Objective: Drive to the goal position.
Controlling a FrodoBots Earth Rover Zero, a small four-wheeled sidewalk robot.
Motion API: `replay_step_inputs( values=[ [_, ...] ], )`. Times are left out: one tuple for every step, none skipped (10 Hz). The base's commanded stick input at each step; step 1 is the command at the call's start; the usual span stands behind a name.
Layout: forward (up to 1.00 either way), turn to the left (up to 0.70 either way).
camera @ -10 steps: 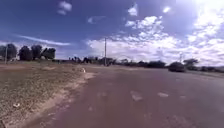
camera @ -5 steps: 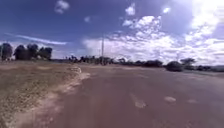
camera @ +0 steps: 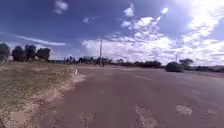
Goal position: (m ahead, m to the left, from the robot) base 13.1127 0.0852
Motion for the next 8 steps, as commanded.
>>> replay_step_inputs(
  values=[
    [1.00, 0.00],
    [1.00, 0.00],
    [1.00, 0.00],
    [1.00, 0.00],
    [1.00, 0.00],
    [1.00, 0.00],
    [1.00, 0.00],
    [1.00, 0.00]
  ],
)
